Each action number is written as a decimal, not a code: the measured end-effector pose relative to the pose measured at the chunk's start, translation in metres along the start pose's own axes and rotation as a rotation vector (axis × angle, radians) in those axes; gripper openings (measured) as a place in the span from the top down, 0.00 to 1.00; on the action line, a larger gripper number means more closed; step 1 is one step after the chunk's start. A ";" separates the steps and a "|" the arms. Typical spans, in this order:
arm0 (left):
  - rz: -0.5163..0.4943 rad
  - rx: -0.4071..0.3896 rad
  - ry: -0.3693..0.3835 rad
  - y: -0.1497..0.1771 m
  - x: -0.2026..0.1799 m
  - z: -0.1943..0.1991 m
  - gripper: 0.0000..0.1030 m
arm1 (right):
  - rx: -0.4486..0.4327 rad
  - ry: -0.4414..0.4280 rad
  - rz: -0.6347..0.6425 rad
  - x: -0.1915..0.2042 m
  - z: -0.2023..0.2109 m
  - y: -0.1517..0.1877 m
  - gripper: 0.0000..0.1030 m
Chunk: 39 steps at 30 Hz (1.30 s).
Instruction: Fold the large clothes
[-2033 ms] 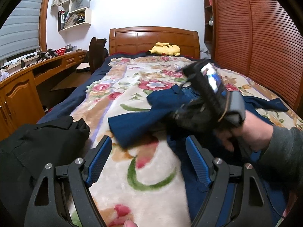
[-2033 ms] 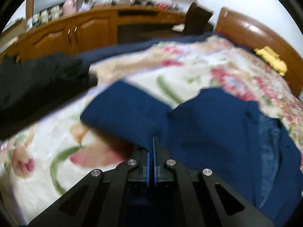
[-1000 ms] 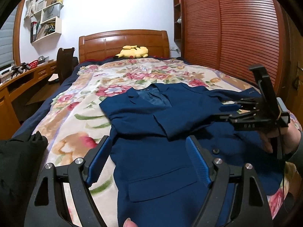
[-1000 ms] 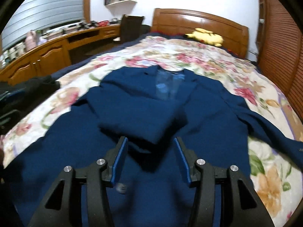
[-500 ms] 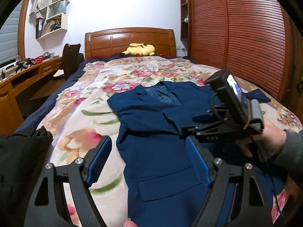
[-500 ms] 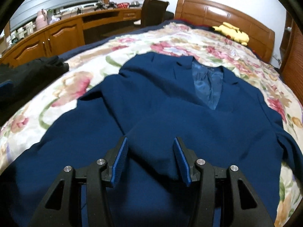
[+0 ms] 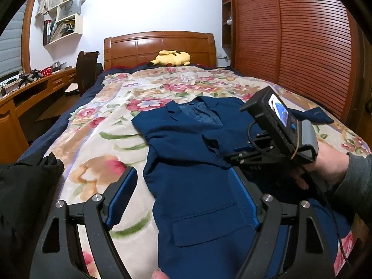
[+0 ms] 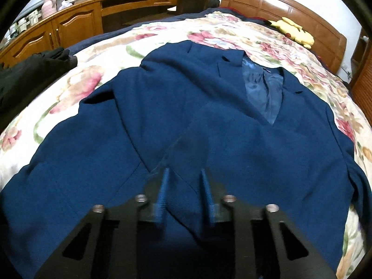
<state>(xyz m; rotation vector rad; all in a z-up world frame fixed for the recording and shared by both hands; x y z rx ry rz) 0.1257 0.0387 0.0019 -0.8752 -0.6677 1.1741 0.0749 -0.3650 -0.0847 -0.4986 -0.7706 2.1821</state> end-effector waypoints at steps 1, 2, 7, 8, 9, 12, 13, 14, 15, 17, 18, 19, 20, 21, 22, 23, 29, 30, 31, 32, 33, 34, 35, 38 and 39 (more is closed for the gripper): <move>-0.003 0.001 0.000 0.000 -0.001 0.000 0.21 | -0.008 0.009 -0.001 0.000 0.003 -0.001 0.89; -0.004 0.001 0.001 0.001 -0.002 0.000 0.21 | -0.019 0.028 -0.004 0.002 0.003 -0.005 0.90; -0.011 0.003 0.009 0.002 -0.007 -0.001 0.21 | -0.112 0.096 -0.066 -0.007 0.023 -0.015 0.92; -0.013 0.003 0.010 0.002 -0.008 -0.001 0.21 | -0.131 0.103 -0.080 -0.009 0.030 -0.014 0.92; -0.015 0.004 0.010 0.001 -0.009 -0.001 0.21 | -0.154 0.114 -0.095 -0.014 0.039 -0.013 0.92; -0.017 0.005 0.015 0.002 -0.011 -0.002 0.21 | -0.227 0.148 -0.154 -0.032 0.069 -0.006 0.92; -0.016 0.005 0.018 0.001 -0.012 -0.002 0.21 | -0.244 0.158 -0.178 -0.038 0.078 -0.002 0.92; -0.017 0.004 0.022 0.001 -0.013 -0.002 0.21 | -0.260 0.174 -0.202 -0.045 0.088 0.003 0.92; -0.019 0.004 0.026 0.001 -0.015 -0.002 0.21 | -0.272 0.189 -0.223 -0.050 0.097 0.010 0.92; -0.027 0.004 0.030 0.001 -0.020 -0.003 0.21 | -0.286 0.222 -0.262 -0.057 0.112 0.026 0.92; -0.030 0.005 0.031 0.001 -0.021 -0.003 0.21 | -0.289 0.231 -0.291 -0.063 0.119 0.035 0.92; -0.033 0.008 0.033 0.001 -0.023 -0.004 0.21 | -0.288 0.238 -0.323 -0.067 0.125 0.046 0.92; -0.035 0.008 0.035 0.002 -0.026 -0.004 0.21 | -0.285 0.238 -0.345 -0.069 0.129 0.057 0.92; -0.038 0.008 0.038 0.002 -0.027 -0.004 0.21 | -0.274 0.240 -0.361 -0.071 0.132 0.067 0.92; -0.041 0.007 0.041 0.001 -0.029 -0.004 0.21 | -0.259 0.249 -0.369 -0.072 0.135 0.078 0.91; -0.044 0.006 0.043 0.001 -0.032 -0.003 0.21 | -0.246 0.255 -0.376 -0.071 0.136 0.088 0.88; -0.052 -0.002 0.059 -0.002 -0.043 -0.002 0.21 | -0.192 0.304 -0.393 -0.059 0.152 0.124 0.59; -0.053 -0.003 0.062 -0.003 -0.046 -0.003 0.21 | -0.199 0.308 -0.388 -0.055 0.156 0.127 0.53; -0.053 -0.005 0.066 -0.003 -0.048 -0.002 0.21 | -0.208 0.302 -0.385 -0.053 0.159 0.126 0.52; -0.054 -0.006 0.070 -0.004 -0.051 -0.003 0.21 | -0.215 0.297 -0.384 -0.051 0.162 0.127 0.52; -0.056 -0.007 0.074 -0.005 -0.054 -0.003 0.21 | -0.215 0.298 -0.383 -0.050 0.164 0.127 0.52; -0.058 -0.008 0.078 -0.007 -0.057 -0.005 0.21 | -0.216 0.296 -0.382 -0.051 0.165 0.126 0.52; -0.060 -0.010 0.080 -0.007 -0.060 -0.006 0.21 | -0.227 0.284 -0.382 -0.052 0.166 0.124 0.52; -0.064 -0.010 0.086 -0.009 -0.067 -0.010 0.21 | -0.255 0.252 -0.346 -0.057 0.156 0.114 0.52; -0.065 -0.010 0.089 -0.009 -0.069 -0.011 0.21 | -0.255 0.250 -0.323 -0.053 0.154 0.111 0.52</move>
Point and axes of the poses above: each gripper's, at about its wrist camera, not at the fingertips, and z roughly against the way its jaws point, x to its left, y to its underside, the point moved 6 cm from there along -z, roughly the way its jaws point, and after that the axes turned 1 degree about -y, right-handed, at the moved point
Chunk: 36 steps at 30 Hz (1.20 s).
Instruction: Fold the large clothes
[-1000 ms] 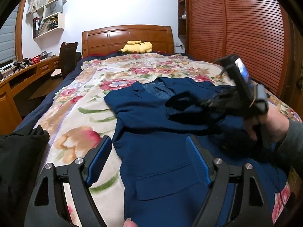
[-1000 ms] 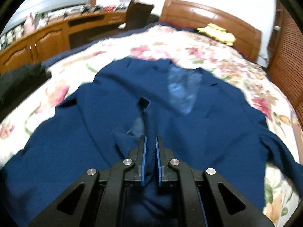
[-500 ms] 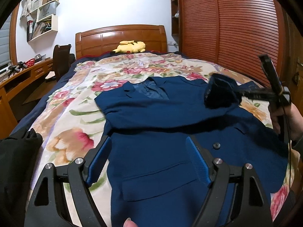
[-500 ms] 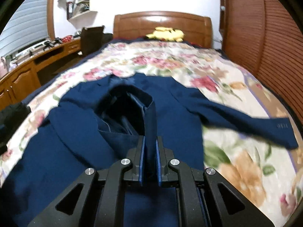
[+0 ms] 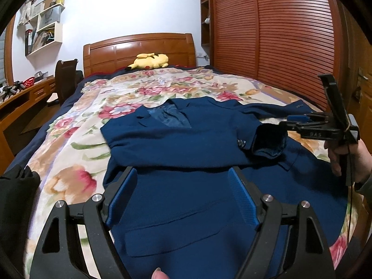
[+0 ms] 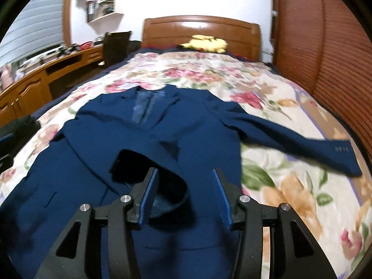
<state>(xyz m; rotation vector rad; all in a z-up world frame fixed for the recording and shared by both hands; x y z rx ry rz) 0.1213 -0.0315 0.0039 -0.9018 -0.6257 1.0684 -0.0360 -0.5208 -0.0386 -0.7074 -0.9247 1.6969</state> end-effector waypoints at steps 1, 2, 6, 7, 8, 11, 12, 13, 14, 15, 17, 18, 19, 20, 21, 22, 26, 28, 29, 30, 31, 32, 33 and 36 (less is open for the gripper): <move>0.000 0.001 0.002 -0.001 0.000 -0.001 0.21 | 0.002 -0.003 0.025 0.002 -0.006 -0.001 0.52; -0.001 0.003 0.005 -0.001 -0.001 -0.003 0.21 | 0.008 -0.004 0.054 0.005 -0.012 -0.001 0.52; -0.003 0.011 0.008 -0.001 -0.005 -0.009 0.21 | 0.048 -0.005 0.132 0.013 -0.036 -0.006 0.52; -0.005 0.012 0.010 -0.001 -0.006 -0.009 0.21 | 0.066 -0.007 0.145 0.013 -0.042 -0.007 0.52; -0.007 0.014 0.010 -0.001 -0.007 -0.010 0.21 | 0.091 -0.015 0.159 0.013 -0.050 -0.008 0.52; -0.011 0.015 0.015 -0.001 -0.010 -0.011 0.21 | 0.135 -0.037 0.177 0.008 -0.064 -0.011 0.70; -0.012 0.016 0.018 0.000 -0.012 -0.012 0.21 | 0.132 -0.039 0.170 0.003 -0.065 -0.013 0.76; -0.013 0.016 0.019 0.000 -0.012 -0.012 0.21 | 0.125 -0.030 0.160 -0.003 -0.065 -0.017 0.79; -0.014 0.018 0.022 0.001 -0.014 -0.012 0.21 | 0.107 -0.014 0.139 -0.012 -0.063 -0.021 0.80; -0.016 0.022 0.025 0.002 -0.014 -0.013 0.21 | 0.096 -0.004 0.112 -0.022 -0.061 -0.023 0.80; -0.019 0.026 0.025 0.003 -0.015 -0.013 0.21 | 0.096 0.055 0.063 -0.044 -0.060 -0.022 0.80; -0.021 0.028 0.024 0.004 -0.016 -0.013 0.21 | 0.105 0.098 0.034 -0.058 -0.062 -0.020 0.80; -0.022 0.031 0.025 0.004 -0.016 -0.013 0.21 | 0.115 0.125 0.000 -0.072 -0.062 -0.016 0.80; -0.023 0.032 0.025 0.005 -0.017 -0.013 0.21 | 0.125 0.148 -0.039 -0.087 -0.061 -0.010 0.80; -0.024 0.032 0.025 0.005 -0.017 -0.012 0.21 | 0.135 0.165 -0.060 -0.098 -0.060 -0.005 0.78; -0.025 0.031 0.025 0.005 -0.017 -0.012 0.21 | 0.150 0.186 -0.076 -0.108 -0.058 0.001 0.78; -0.020 0.025 0.029 0.004 -0.018 -0.010 0.21 | 0.157 0.168 -0.111 -0.130 -0.044 0.018 0.71; -0.022 0.024 0.031 0.003 -0.019 -0.010 0.21 | 0.141 0.165 -0.115 -0.135 -0.036 0.020 0.69; -0.024 0.025 0.031 0.003 -0.021 -0.011 0.21 | 0.124 0.155 -0.125 -0.140 -0.033 0.019 0.65; -0.024 0.025 0.031 0.003 -0.022 -0.012 0.21 | 0.111 0.149 -0.131 -0.141 -0.032 0.017 0.59; -0.023 0.024 0.031 0.002 -0.024 -0.013 0.21 | 0.099 0.153 -0.136 -0.145 -0.030 0.017 0.55; -0.023 0.023 0.033 0.001 -0.025 -0.014 0.21 | 0.084 0.165 -0.138 -0.153 -0.025 0.022 0.51; -0.022 0.022 0.033 0.000 -0.026 -0.015 0.21 | 0.074 0.176 -0.140 -0.157 -0.024 0.022 0.49; -0.022 0.016 0.036 -0.004 -0.033 -0.019 0.21 | 0.068 0.206 -0.168 -0.182 -0.025 0.027 0.42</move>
Point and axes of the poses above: each gripper's, at about its wrist camera, not at the fingertips, and z roughly against the way its jaws point, x to its left, y to its underside, the point moved 6 cm from there along -z, roughly the way its jaws point, and after that the axes turned 1 degree about -y, right-handed, at the moved point
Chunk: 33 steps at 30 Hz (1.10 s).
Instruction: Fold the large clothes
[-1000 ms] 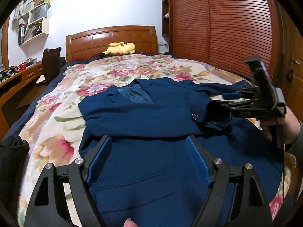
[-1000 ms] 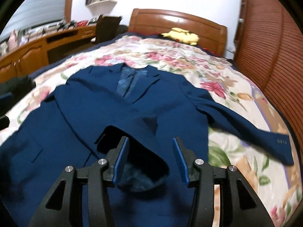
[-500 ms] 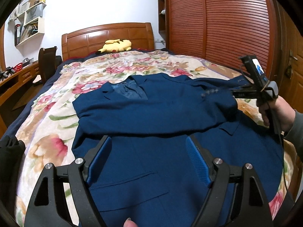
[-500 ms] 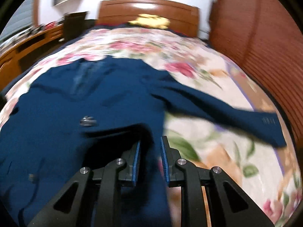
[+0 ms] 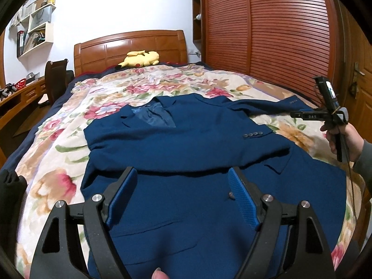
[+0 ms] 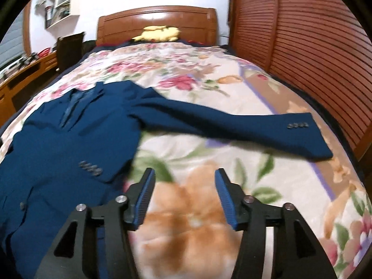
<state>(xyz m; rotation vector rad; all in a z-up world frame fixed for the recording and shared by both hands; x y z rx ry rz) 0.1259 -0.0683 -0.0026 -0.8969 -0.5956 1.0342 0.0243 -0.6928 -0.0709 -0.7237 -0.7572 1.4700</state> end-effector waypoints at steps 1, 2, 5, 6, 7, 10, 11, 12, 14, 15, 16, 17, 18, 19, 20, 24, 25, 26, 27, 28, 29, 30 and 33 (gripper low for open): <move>-0.001 -0.002 -0.001 -0.001 -0.002 -0.001 0.21 | 0.000 0.011 -0.017 -0.012 -0.004 -0.001 0.42; -0.003 -0.002 -0.002 -0.001 -0.005 -0.003 0.21 | 0.002 0.025 -0.028 -0.021 -0.008 -0.001 0.42; -0.010 0.000 -0.009 -0.002 -0.011 -0.009 0.21 | 0.009 0.066 -0.060 -0.050 -0.021 -0.005 0.42; -0.012 0.001 -0.014 -0.001 -0.012 -0.011 0.21 | 0.009 0.081 -0.069 -0.058 -0.024 -0.006 0.42; -0.013 0.002 -0.016 -0.001 -0.013 -0.012 0.21 | 0.012 0.096 -0.081 -0.070 -0.030 -0.009 0.42; -0.005 0.007 -0.015 -0.001 -0.015 -0.017 0.21 | 0.019 0.134 -0.131 -0.096 -0.039 -0.013 0.42; -0.003 0.008 -0.015 0.000 -0.016 -0.018 0.21 | 0.020 0.145 -0.152 -0.106 -0.042 -0.015 0.42; 0.000 0.009 -0.014 0.000 -0.016 -0.019 0.21 | 0.019 0.153 -0.170 -0.114 -0.044 -0.016 0.42; 0.011 0.009 -0.013 -0.001 -0.017 -0.021 0.21 | 0.017 0.167 -0.204 -0.128 -0.049 -0.020 0.42; 0.017 0.009 -0.013 -0.001 -0.016 -0.021 0.21 | 0.016 0.173 -0.217 -0.133 -0.051 -0.021 0.42; 0.027 0.006 -0.010 -0.001 -0.015 -0.022 0.21 | 0.015 0.180 -0.232 -0.141 -0.053 -0.023 0.42; 0.032 0.005 -0.007 -0.002 -0.015 -0.022 0.21 | 0.014 0.183 -0.246 -0.143 -0.055 -0.024 0.42; 0.035 0.004 -0.001 -0.002 -0.016 -0.023 0.21 | 0.014 0.189 -0.258 -0.147 -0.057 -0.026 0.42; 0.036 0.000 0.005 -0.002 -0.016 -0.023 0.21 | 0.014 0.194 -0.272 -0.151 -0.058 -0.026 0.42; 0.038 -0.003 0.006 -0.002 -0.016 -0.023 0.21 | 0.010 0.196 -0.290 -0.155 -0.058 -0.027 0.42; 0.041 -0.008 0.031 -0.002 -0.019 -0.024 0.21 | 0.007 0.209 -0.352 -0.170 -0.062 -0.028 0.42; 0.041 -0.009 0.036 -0.002 -0.020 -0.024 0.21 | 0.011 0.213 -0.363 -0.174 -0.064 -0.028 0.42; 0.042 -0.011 0.042 -0.002 -0.021 -0.025 0.21 | 0.015 0.222 -0.374 -0.179 -0.065 -0.027 0.42; 0.046 -0.011 0.042 -0.001 -0.020 -0.025 0.21 | 0.020 0.230 -0.381 -0.181 -0.065 -0.027 0.42; 0.048 -0.011 0.043 -0.001 -0.020 -0.026 0.21 | 0.027 0.238 -0.390 -0.183 -0.068 -0.027 0.42; 0.052 -0.009 0.046 -0.001 -0.020 -0.027 0.21 | 0.035 0.246 -0.404 -0.186 -0.069 -0.026 0.42; 0.059 -0.013 0.036 0.000 -0.019 -0.027 0.21 | 0.043 0.249 -0.418 -0.189 -0.073 -0.026 0.42; 0.067 -0.022 0.016 0.000 -0.014 -0.026 0.21 | 0.053 0.251 -0.453 -0.191 -0.079 -0.031 0.42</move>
Point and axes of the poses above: each gripper's, at about its wrist camera, not at the fingertips, and z roughly against the way its jaws point, x to its left, y to its underside, the point moved 6 cm from there along -z, roughly the way its jaws point, and after that the axes turned 1 degree about -y, right-handed, at the moved point
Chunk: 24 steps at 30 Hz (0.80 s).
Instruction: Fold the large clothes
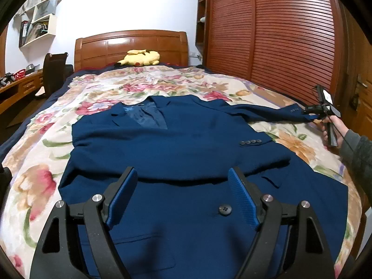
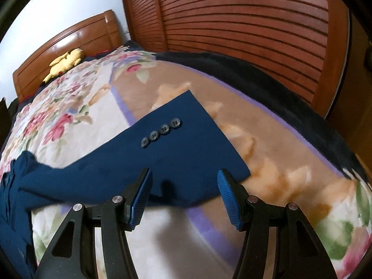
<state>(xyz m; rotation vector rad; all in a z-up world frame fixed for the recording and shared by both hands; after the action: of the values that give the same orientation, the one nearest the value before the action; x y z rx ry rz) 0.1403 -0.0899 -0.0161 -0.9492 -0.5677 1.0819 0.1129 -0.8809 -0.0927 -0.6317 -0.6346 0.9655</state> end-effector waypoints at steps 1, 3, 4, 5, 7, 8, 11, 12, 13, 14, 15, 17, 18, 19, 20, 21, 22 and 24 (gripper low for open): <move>0.003 -0.004 -0.009 0.000 0.002 0.000 0.21 | -0.003 -0.004 -0.011 0.000 -0.001 -0.003 0.42; 0.002 -0.012 -0.031 -0.001 0.004 0.001 0.21 | -0.001 -0.008 -0.035 -0.002 -0.002 -0.005 0.42; -0.002 -0.015 -0.041 -0.001 0.005 0.001 0.21 | 0.008 0.003 -0.040 -0.002 -0.005 -0.004 0.42; -0.005 -0.017 -0.048 -0.001 0.005 0.001 0.21 | 0.012 0.011 -0.039 -0.002 -0.008 -0.004 0.42; -0.006 -0.017 -0.045 -0.001 0.005 0.001 0.21 | 0.009 0.034 -0.029 -0.002 -0.008 -0.004 0.42; -0.006 -0.016 -0.042 0.000 0.005 0.001 0.21 | 0.004 0.046 -0.029 -0.003 -0.008 -0.005 0.42; -0.004 -0.013 -0.036 0.000 0.006 0.000 0.21 | -0.018 0.093 -0.036 -0.009 -0.004 -0.008 0.42; -0.003 -0.012 -0.034 0.000 0.006 0.000 0.21 | -0.027 0.111 -0.041 -0.012 -0.001 -0.009 0.42; -0.003 -0.012 -0.034 0.000 0.006 0.000 0.21 | -0.035 0.124 -0.048 -0.015 0.002 -0.010 0.42; -0.002 -0.012 -0.034 0.000 0.006 0.000 0.21 | -0.040 0.142 -0.058 -0.019 0.004 -0.010 0.42; -0.002 -0.012 -0.033 0.001 0.006 0.000 0.21 | -0.039 0.151 -0.069 -0.023 0.005 -0.010 0.42; -0.004 -0.011 -0.034 0.001 0.006 0.000 0.21 | -0.012 0.138 -0.089 -0.029 0.002 -0.008 0.42; -0.004 -0.011 -0.035 0.001 0.006 0.000 0.21 | 0.009 0.123 -0.096 -0.030 -0.002 -0.005 0.42; -0.004 -0.012 -0.035 0.001 0.006 0.000 0.21 | 0.028 0.106 -0.094 -0.028 -0.005 -0.003 0.42; -0.004 -0.012 -0.035 0.001 0.006 0.000 0.21 | 0.035 0.103 -0.078 -0.026 -0.007 -0.001 0.42; -0.003 -0.012 -0.035 0.001 0.006 0.000 0.21 | 0.028 0.106 -0.059 -0.023 -0.006 0.000 0.42; -0.003 -0.012 -0.034 0.001 0.006 0.000 0.21 | 0.024 0.096 -0.055 -0.022 -0.006 0.000 0.42; -0.002 -0.011 -0.033 0.001 0.006 0.000 0.21 | 0.029 0.075 -0.050 -0.020 -0.008 0.001 0.43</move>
<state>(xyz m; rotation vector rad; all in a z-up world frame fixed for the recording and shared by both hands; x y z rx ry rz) 0.1423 -0.0843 -0.0169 -0.9416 -0.6026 1.0950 0.1094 -0.8994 -0.1026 -0.6205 -0.5662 0.8995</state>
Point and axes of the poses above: each gripper's, at about its wrist camera, not at the fingertips, and z roughly against the way its jaws point, x to its left, y to its underside, the point moved 6 cm from there along -z, roughly the way its jaws point, and after that the axes turned 1 degree about -y, right-handed, at the moved point
